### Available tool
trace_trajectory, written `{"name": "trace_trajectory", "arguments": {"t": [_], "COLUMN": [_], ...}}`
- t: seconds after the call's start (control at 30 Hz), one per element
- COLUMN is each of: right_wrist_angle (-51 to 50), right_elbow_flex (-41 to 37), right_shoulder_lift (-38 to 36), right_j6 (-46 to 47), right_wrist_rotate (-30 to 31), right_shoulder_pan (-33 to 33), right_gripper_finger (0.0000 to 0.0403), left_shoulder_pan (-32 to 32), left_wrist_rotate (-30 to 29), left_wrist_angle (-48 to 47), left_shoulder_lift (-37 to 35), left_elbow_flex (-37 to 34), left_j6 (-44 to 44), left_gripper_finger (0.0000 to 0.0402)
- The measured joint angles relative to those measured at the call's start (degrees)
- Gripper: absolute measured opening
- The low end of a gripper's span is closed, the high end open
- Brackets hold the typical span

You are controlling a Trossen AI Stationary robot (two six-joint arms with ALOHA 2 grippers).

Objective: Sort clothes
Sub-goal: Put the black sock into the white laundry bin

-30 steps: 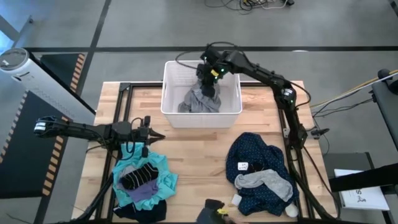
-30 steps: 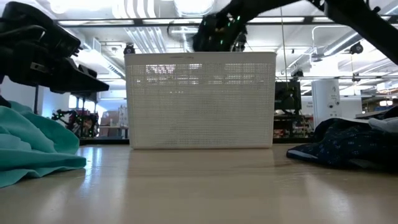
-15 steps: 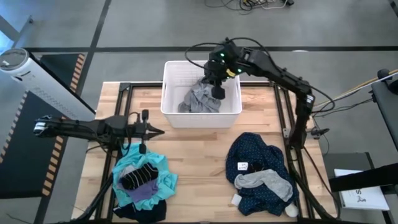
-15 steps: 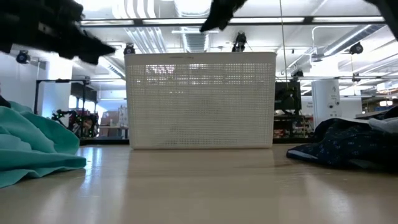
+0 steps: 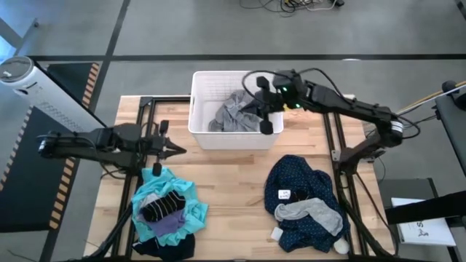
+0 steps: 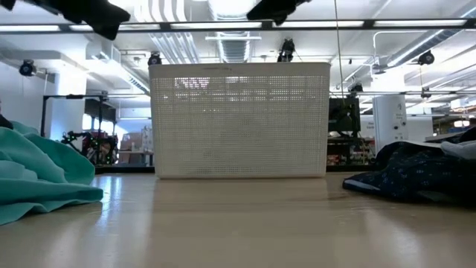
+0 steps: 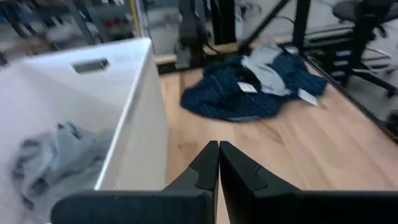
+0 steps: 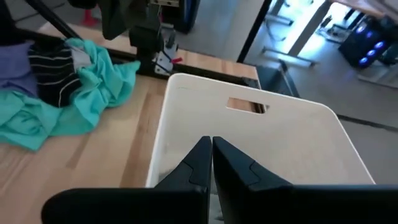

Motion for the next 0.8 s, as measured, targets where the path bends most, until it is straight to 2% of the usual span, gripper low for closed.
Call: {"name": "trace_trajectory", "arguments": {"t": [0.17,0.37,0.6,0.8], "right_wrist_angle": [5.41,8.39,10.44,13.53], "right_elbow_flex": [-9.25,-17.38,-25.4,-32.47], "right_shoulder_lift": [-6.74,-13.5,-19.87,-24.05], "right_j6": [2.27,3.32,6.58,8.59], "right_wrist_rotate": [3.89,7.12,8.93,8.9], "right_shoulder_pan": [2.33,6.41,8.34,9.87], "right_gripper_finger": [0.0,0.0,0.0,0.0], "left_shoulder_pan": [-0.38,-2.77,-10.18,-17.79], "left_wrist_rotate": [1.31,4.21,4.62,4.63], "left_wrist_angle": [-10.47,-18.8,-28.01,-31.86], "left_shoulder_lift": [4.4,11.29,21.75,30.24], "left_elbow_flex": [7.24,13.87,20.91,23.53], "left_j6": [-5.55,-11.75,-18.76,-25.42], "left_gripper_finger": [0.0,0.0,0.0,0.0]}}
